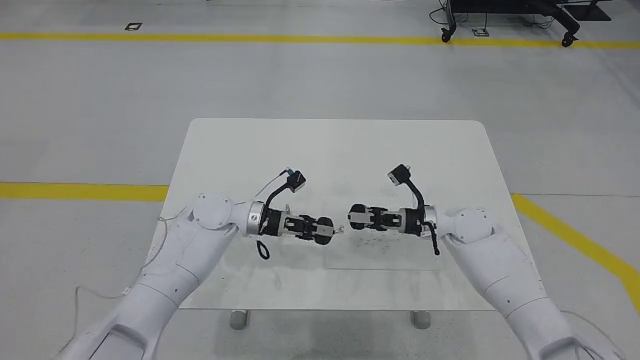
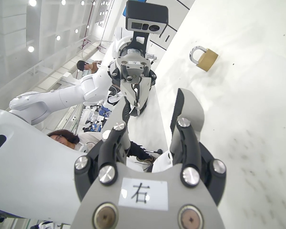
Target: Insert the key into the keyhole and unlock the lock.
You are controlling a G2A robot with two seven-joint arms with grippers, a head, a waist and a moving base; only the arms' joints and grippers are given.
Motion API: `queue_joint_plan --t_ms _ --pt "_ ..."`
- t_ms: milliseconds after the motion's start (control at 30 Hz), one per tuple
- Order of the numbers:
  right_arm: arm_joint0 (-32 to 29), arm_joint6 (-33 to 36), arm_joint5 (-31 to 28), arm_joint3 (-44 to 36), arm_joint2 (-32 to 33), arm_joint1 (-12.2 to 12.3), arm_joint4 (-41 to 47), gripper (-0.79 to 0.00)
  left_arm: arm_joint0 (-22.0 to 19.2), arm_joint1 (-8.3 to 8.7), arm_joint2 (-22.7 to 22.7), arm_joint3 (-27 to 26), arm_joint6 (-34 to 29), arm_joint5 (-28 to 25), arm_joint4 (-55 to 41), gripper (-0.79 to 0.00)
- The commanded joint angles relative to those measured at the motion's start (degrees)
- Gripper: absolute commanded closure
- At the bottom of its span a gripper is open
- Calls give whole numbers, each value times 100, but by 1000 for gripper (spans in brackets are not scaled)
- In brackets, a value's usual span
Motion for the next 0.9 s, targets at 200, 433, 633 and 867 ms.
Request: queue_joint_plan --t_ms 200,433,633,867 --pt "118 115 114 -21 -377 103 199 -252 -34 -9 65 7 219 -117 336 0" --pt "204 111 111 -42 -715 183 238 -234 -25 -12 104 -28 251 -121 397 0" --pt "288 52 51 12 -921 243 363 -175 -33 -15 148 -39 235 -97 448 0" --pt "373 69 69 65 -1157 295 605 -25 -46 -23 178 -31 181 -67 381 0"
